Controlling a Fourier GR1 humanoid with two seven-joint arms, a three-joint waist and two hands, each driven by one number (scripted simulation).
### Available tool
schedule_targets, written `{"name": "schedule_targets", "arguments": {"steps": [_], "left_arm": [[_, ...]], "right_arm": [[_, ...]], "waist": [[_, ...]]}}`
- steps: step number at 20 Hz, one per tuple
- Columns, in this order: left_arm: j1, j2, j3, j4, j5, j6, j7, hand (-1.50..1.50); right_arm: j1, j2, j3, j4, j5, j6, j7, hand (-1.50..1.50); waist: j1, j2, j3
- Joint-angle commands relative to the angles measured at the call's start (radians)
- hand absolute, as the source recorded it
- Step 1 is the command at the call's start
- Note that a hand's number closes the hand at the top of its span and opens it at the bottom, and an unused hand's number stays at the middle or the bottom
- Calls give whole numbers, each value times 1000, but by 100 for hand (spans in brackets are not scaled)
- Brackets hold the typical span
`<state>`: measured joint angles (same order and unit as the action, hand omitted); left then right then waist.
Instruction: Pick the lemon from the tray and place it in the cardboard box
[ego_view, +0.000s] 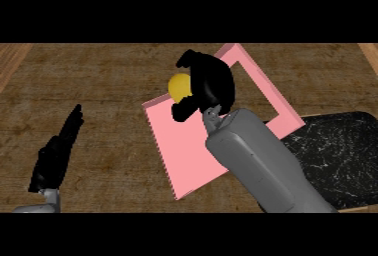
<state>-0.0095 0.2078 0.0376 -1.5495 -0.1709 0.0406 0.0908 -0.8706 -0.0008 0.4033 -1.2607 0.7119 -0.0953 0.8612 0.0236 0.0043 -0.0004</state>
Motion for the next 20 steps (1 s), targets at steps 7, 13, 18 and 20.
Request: {"name": "schedule_targets", "arguments": {"steps": [7,13,18,20], "left_arm": [[-18,-16,-1,24,-24,6,-12,0],[19,-22,-6,-17,-29,13,-3,0],[3,-1,30,2,-9,1,8,0],[6,-7,29,-1,-7,0,2,0]], "right_arm": [[-63,1,18,282,-166,-357,-196,-150],[-56,1,-60,189,-183,-596,-207,-150],[34,-16,-195,25,-314,-629,-339,-150],[86,-71,-240,-14,-333,-622,-358,-150]], "waist": [[1,3,0],[-6,-2,1],[-25,-5,1],[-27,-5,1]]}}
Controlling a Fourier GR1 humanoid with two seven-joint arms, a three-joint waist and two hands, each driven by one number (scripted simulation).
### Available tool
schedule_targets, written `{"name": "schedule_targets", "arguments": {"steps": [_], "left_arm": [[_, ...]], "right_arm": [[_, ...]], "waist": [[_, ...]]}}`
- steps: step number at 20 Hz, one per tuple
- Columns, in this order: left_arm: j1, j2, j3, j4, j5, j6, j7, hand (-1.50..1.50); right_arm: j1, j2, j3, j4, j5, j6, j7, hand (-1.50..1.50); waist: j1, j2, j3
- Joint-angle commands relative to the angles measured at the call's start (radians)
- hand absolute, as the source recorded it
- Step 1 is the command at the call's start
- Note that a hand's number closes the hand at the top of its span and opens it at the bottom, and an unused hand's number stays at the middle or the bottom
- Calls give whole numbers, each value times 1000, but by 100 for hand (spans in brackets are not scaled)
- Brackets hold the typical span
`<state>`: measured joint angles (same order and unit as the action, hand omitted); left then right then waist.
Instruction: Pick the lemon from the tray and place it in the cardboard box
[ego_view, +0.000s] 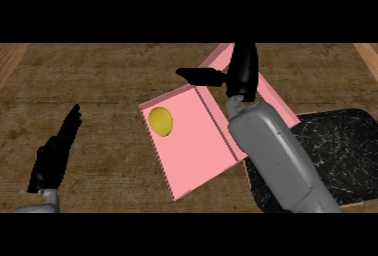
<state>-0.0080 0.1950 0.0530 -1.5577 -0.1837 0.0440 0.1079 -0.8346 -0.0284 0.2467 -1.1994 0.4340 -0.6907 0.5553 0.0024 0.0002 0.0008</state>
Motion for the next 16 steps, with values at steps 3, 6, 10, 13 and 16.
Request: {"name": "schedule_targets", "arguments": {"steps": [3,6,10,13,16], "left_arm": [[62,-45,-38,-70,-34,37,33,0],[86,9,9,-59,8,-17,-20,0],[100,7,17,-45,4,-14,-43,0],[27,-10,16,-62,2,3,35,0],[40,-19,5,-51,-29,22,7,0]], "right_arm": [[194,-100,-75,-248,-15,-34,15,-150],[266,-229,-204,-331,-133,43,-25,-150],[438,-324,-290,-530,-254,140,-63,-150],[545,-391,-385,-593,-384,251,-121,-150],[623,-450,-519,-582,-524,367,-224,-150]], "waist": [[-20,-8,0],[-20,-6,0],[-20,-5,0],[-21,-3,0],[-19,-2,1]]}}
